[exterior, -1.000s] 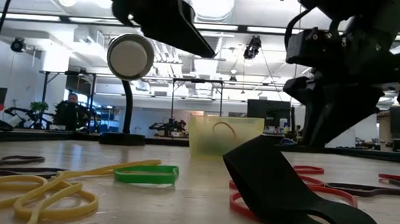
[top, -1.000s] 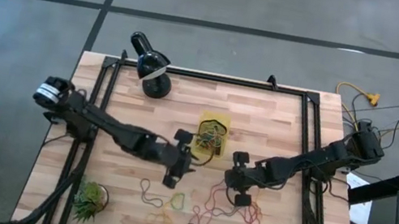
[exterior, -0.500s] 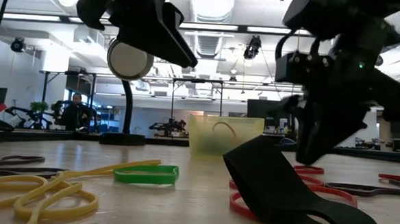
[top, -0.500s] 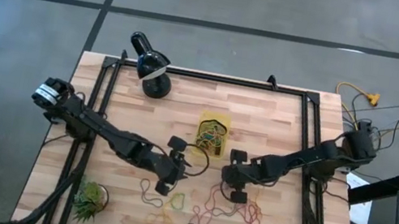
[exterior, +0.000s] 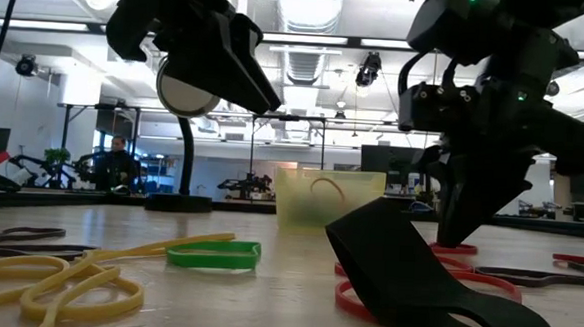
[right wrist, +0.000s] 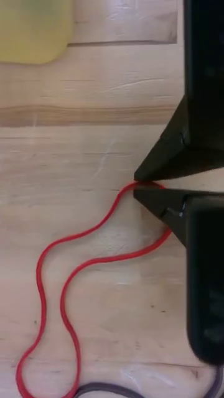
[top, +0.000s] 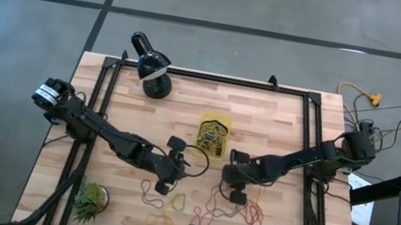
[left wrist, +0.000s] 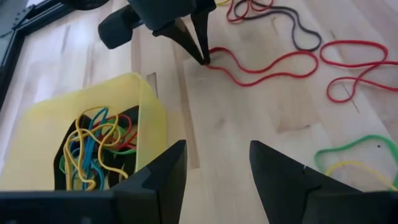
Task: Pick and place rubber bands into bin
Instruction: Put the red rubber band into the yellow bin
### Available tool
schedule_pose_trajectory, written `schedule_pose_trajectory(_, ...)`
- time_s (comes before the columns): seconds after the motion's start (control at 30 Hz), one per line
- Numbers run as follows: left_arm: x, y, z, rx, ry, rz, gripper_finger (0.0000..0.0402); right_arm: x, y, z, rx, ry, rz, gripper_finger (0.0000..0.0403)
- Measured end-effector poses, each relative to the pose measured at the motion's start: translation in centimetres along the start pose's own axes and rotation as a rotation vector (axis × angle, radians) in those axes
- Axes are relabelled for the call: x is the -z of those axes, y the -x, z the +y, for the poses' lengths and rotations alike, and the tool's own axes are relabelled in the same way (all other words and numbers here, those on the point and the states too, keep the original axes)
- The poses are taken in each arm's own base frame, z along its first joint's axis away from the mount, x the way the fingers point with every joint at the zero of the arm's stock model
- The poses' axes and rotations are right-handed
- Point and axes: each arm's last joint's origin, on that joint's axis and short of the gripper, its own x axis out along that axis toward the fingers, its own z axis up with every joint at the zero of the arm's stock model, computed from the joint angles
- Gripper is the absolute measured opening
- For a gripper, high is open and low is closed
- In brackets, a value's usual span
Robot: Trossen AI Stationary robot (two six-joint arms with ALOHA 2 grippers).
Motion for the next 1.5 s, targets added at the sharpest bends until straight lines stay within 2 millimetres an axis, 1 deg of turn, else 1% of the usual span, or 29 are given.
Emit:
schedule_pose_trajectory(0.17,0.1,0.0,0.0,-0.002,-0.001,0.004,0.0160,-0.1,0.2,0.6,0.001,0.058,-0.004,0.0009)
schedule_pose_trajectory(0.33,0.7,-0.2,-0.1,-0.001,-0.007,0.022,0.0160,-1.4,1.2,1.7,0.034,0.183,-0.049,0.0008)
schedule_pose_trajectory(0.43,0.9,-0.2,-0.2,0.000,-0.011,0.030,0.0160,-2.9,2.6,2.4,0.069,0.241,-0.124,0.0008)
schedule_pose_trajectory(0.57,1.2,-0.2,-0.2,0.002,-0.015,0.043,0.0160,-4.4,4.1,2.5,0.168,0.287,-0.174,0.0008)
schedule_pose_trajectory(0.7,1.7,-0.2,-0.3,0.006,0.003,0.095,0.0160,-6.0,5.6,2.6,0.271,0.340,-0.218,0.0008)
schedule_pose_trajectory(0.93,2.3,-0.2,-0.3,0.007,0.027,0.142,0.0160,-8.7,8.4,2.1,0.463,0.402,-0.262,0.0008)
schedule_pose_trajectory(1.07,2.6,-0.3,-0.4,0.006,0.053,0.149,0.0160,-10.1,10.0,1.1,0.556,0.418,-0.260,0.0008)
schedule_pose_trajectory(1.2,2.8,-0.3,-0.5,0.016,0.088,0.155,0.0160,-11.4,11.2,-0.9,0.608,0.395,-0.246,0.0008)
schedule_pose_trajectory(1.3,3.3,-0.4,-0.6,0.040,0.126,0.170,0.0160,-12.1,11.7,-2.7,0.634,0.365,-0.236,0.0008)
schedule_pose_trajectory(1.5,4.8,-0.5,-1.3,0.084,0.184,0.218,0.0160,-12.6,12.0,-6.2,0.674,0.307,-0.198,0.0008)
